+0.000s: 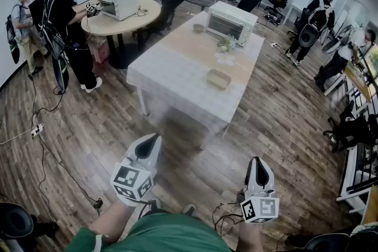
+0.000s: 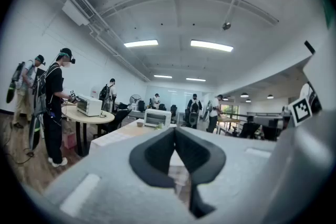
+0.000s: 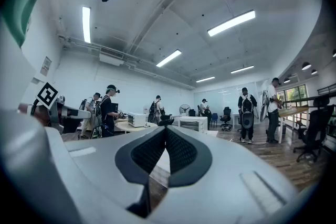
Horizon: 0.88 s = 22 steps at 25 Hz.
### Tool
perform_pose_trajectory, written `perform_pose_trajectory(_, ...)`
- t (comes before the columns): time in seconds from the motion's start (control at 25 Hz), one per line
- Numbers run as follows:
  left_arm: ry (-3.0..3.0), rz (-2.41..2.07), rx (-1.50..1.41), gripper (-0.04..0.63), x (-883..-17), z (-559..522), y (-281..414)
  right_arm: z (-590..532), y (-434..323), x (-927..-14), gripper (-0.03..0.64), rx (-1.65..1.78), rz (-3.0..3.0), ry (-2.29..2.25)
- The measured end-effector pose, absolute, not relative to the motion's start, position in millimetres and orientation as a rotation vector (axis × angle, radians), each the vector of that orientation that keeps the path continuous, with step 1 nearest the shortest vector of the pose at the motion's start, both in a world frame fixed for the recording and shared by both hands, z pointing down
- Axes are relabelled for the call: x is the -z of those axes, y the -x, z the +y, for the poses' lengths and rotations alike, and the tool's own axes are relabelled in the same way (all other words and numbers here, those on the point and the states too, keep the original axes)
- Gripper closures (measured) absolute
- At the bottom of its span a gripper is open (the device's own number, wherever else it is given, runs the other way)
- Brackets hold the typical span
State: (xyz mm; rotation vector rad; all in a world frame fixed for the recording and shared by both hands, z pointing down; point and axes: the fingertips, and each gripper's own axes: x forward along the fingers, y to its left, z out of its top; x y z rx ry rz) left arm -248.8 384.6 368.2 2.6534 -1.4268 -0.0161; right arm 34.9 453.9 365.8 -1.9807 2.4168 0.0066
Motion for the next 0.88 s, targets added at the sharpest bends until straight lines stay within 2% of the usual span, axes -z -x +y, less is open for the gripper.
perform_pose_trajectory(0.6, -2.636, -1.488, -0.047, 0.595, -375.9, 386.1, 172.5, 442.2, -116.7, -384.5, 0.615, 0.119, 2.383, 1.918)
perform_pose_trajectory(0.88, -2.614, -1.535, -0.081, 0.531, -385.0, 376.9, 141.9, 428.2, -148.2, -393.6, 0.612, 0.125, 2.417, 1.893)
